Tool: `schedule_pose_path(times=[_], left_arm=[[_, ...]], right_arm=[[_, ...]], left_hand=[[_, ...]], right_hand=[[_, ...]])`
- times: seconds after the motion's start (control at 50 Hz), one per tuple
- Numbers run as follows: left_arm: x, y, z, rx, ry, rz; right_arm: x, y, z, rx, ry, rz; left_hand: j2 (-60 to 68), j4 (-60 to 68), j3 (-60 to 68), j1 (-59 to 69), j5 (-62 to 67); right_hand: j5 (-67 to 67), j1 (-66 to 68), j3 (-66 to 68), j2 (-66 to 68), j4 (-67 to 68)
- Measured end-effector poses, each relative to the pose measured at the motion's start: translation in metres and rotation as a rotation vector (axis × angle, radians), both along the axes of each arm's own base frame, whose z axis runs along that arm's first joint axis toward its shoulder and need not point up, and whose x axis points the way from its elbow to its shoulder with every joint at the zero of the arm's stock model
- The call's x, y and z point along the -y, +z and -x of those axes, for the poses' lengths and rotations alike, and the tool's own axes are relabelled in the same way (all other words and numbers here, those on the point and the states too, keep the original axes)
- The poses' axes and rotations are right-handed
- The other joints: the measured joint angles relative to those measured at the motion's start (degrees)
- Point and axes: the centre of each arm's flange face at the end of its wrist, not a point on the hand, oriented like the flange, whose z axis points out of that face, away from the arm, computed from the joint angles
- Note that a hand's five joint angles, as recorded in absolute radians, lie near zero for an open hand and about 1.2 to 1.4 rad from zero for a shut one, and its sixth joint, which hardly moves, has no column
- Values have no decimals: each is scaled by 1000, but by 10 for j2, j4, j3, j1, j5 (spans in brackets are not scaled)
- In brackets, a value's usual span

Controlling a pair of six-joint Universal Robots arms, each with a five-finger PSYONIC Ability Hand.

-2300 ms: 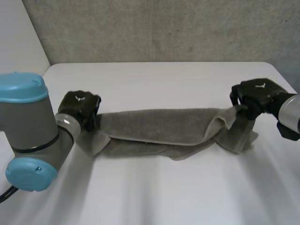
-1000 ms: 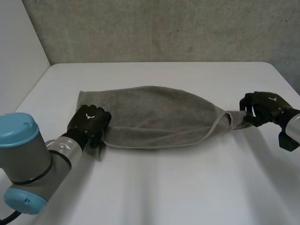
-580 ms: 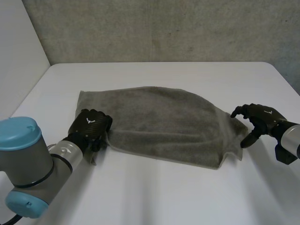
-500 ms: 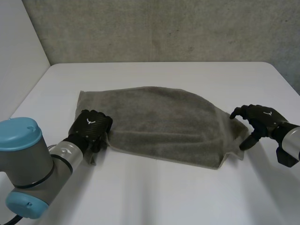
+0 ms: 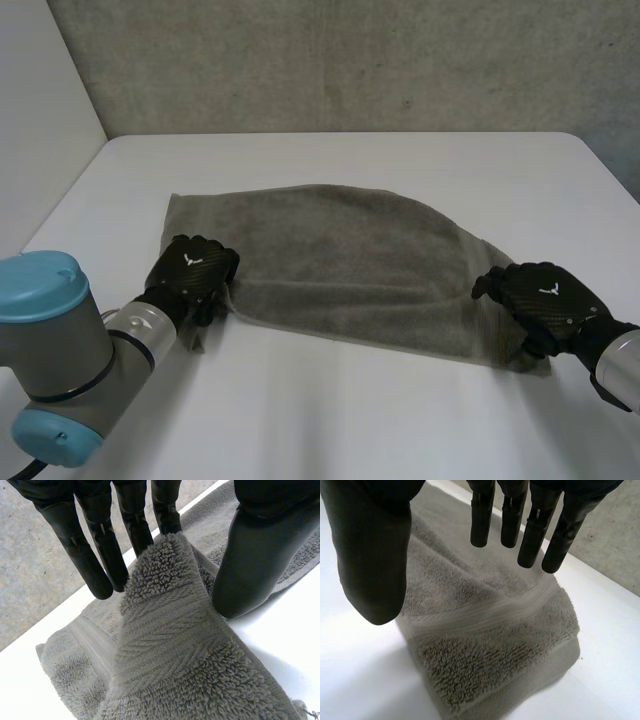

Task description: Fold the towel.

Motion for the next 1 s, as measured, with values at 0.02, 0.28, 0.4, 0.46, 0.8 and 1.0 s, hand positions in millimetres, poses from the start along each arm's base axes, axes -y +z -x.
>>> schedule_pose_path(times=[0.02, 0.28, 0.4, 0.46, 0.8, 1.0], left_arm=[[0, 0, 0, 0, 0, 0], [-1, -1, 0, 2, 1, -5], [-1, -2, 0, 3, 1, -7], [-2, -2, 0, 3, 0, -8], [-2, -2, 0, 2, -1, -9], [-2, -2, 0, 2, -2, -9]], right_arm=[[0, -1, 0, -4, 1, 0], [8, -29, 1, -42, 1, -15], [13, -34, 3, -50, -6, -8], [14, -38, 3, -55, -3, -12], [23, -41, 2, -77, 9, 47], [29, -45, 4, -88, -12, 42]], left_hand=[[0, 0, 0, 0, 0], [0, 0, 0, 0, 0], [-7, -8, -8, -6, -6], [-12, -13, -12, -10, -10], [-17, -15, -17, -17, -17], [-17, -15, -19, -17, -17]], right_hand=[[0, 0, 0, 0, 0], [16, 0, 1, 1, 2], [43, 7, 10, 2, 20], [52, 18, 20, 10, 30], [179, 156, 156, 148, 164], [168, 146, 149, 148, 157]])
